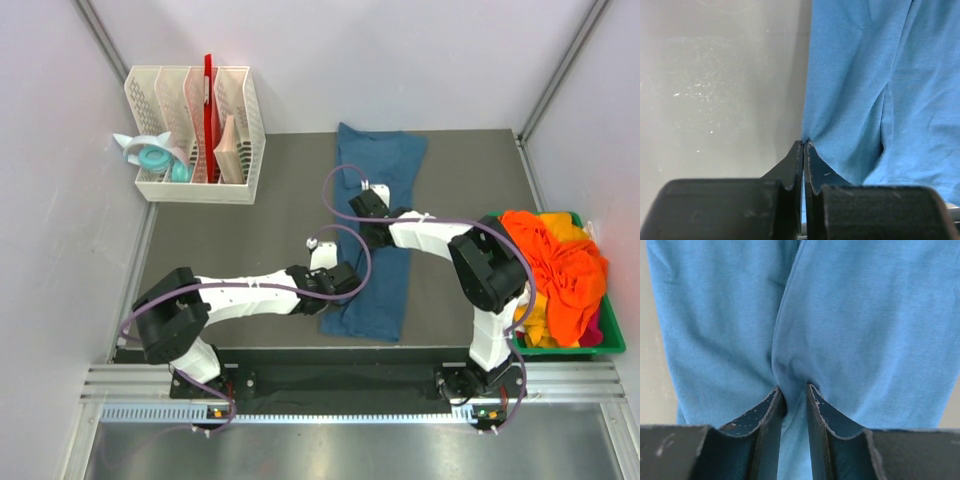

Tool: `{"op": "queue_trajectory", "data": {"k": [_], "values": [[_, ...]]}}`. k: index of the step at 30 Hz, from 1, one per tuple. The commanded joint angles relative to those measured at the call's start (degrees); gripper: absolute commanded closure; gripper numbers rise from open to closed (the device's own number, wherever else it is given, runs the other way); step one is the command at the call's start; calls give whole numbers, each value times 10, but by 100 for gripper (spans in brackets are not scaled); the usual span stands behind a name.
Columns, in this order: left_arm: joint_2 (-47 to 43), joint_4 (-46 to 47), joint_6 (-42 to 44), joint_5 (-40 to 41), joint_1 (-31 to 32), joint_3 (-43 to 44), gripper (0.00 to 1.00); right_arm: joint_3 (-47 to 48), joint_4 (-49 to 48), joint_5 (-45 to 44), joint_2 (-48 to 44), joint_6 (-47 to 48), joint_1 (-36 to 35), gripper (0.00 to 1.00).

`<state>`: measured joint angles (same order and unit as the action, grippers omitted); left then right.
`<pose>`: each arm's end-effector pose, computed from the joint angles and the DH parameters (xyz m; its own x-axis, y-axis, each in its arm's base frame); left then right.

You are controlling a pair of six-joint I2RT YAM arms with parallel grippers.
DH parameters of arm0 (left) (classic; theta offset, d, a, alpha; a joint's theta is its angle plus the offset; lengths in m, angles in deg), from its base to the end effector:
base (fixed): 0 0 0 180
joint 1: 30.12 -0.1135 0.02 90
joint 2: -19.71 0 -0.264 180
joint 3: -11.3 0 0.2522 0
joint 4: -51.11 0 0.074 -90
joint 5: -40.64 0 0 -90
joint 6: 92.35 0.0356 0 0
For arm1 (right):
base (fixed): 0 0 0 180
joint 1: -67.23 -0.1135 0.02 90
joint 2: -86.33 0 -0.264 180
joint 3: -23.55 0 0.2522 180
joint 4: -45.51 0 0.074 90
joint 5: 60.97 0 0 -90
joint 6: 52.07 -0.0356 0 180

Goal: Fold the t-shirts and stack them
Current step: Fold the tshirt

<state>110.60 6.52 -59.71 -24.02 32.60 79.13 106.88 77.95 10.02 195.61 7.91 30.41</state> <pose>0.1494 -0.2566 0.1805 -0.8422 -0.0273 -0.5384 0.0361 0.9936 -0.1067 0.3194 0.2247 0.1606 -0.8054 -0.0121 -0.5926 -0.0312 0.9993 0.0220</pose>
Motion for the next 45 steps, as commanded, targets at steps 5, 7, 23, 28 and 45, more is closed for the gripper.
{"op": "queue_trajectory", "data": {"k": [5,7,23,28,45], "values": [[-35,-47,-19,5,-1,-33,100,-19,47,-43,21,20,39,67],[-32,-40,-8,0,-1,-30,97,-40,2,9,-18,29,38,48],[-30,38,86,-1,-1,43,51,-65,-33,73,-200,11,15,17],[-21,23,56,0,0,27,52,-153,17,50,-302,-17,3,18],[-79,45,-15,-33,11,-84,53,-376,107,-9,-565,-143,-120,19]]}}
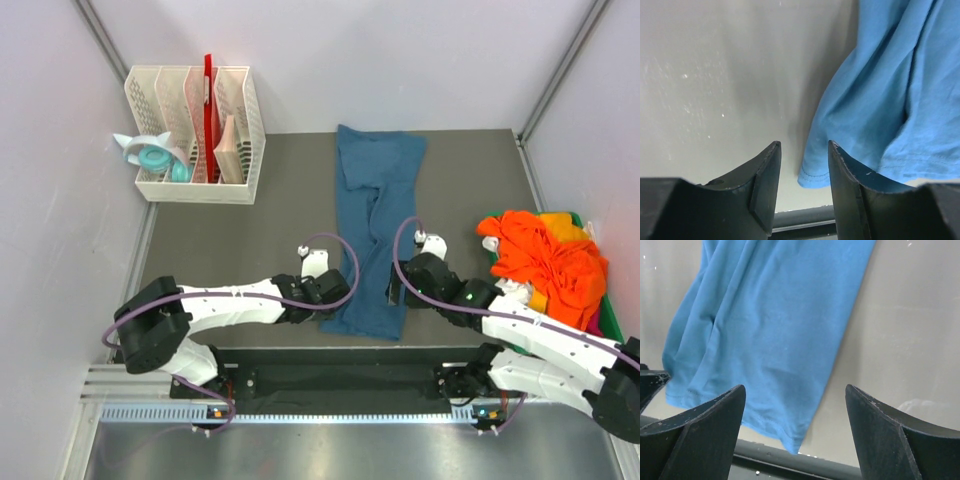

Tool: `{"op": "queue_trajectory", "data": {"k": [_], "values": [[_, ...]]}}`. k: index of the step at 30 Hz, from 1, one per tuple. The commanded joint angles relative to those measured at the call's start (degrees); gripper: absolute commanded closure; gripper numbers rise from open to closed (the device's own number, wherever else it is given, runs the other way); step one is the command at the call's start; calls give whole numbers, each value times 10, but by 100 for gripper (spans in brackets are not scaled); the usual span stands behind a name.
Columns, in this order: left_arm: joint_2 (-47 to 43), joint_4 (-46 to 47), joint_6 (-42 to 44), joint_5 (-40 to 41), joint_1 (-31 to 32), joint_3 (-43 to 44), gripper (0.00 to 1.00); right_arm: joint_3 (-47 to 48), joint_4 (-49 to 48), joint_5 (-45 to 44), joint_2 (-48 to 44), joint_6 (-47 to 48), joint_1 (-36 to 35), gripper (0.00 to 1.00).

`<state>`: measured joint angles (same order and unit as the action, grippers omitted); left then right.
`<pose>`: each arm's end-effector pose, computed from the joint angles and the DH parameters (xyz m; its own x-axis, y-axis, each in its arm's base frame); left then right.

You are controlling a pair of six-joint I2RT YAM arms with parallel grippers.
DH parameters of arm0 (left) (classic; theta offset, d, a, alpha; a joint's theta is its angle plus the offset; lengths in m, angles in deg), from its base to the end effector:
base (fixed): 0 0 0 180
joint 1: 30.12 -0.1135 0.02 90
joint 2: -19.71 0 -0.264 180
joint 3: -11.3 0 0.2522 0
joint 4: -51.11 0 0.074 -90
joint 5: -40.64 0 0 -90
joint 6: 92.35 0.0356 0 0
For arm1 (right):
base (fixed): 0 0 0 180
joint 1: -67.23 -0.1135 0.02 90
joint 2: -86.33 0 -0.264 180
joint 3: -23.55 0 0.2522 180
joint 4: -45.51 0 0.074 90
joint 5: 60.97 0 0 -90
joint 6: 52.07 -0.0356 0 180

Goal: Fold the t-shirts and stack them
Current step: Fold the tshirt

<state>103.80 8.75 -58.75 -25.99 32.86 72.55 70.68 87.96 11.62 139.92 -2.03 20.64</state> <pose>0.1352 -0.2341 0.1814 -0.8464 -0.0233 -0.5320 0.0672 0.9864 -0.1501 0.1348 0.1270 0.2162 -0.7554 0.0932 -0.6486 -0.0951 0.9638 0.2493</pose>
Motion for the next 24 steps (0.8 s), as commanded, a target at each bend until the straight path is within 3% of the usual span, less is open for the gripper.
{"op": "queue_trajectory", "data": {"k": [1,8,11,17,24], "values": [[-10,28,-27,-16,10,-21,53,-18,5,-27,-8,-49,-34,19],[12,65,-47,-40,16,-44,58,-43,5,-34,-9,-87,-65,19],[10,72,-56,-45,26,-54,67,-51,9,-39,-15,-99,-74,20],[7,73,-66,-49,33,-69,100,-79,0,-38,-20,-126,-93,20],[2,69,-74,-51,48,-73,100,-98,-2,-36,0,-179,-144,24]]}}
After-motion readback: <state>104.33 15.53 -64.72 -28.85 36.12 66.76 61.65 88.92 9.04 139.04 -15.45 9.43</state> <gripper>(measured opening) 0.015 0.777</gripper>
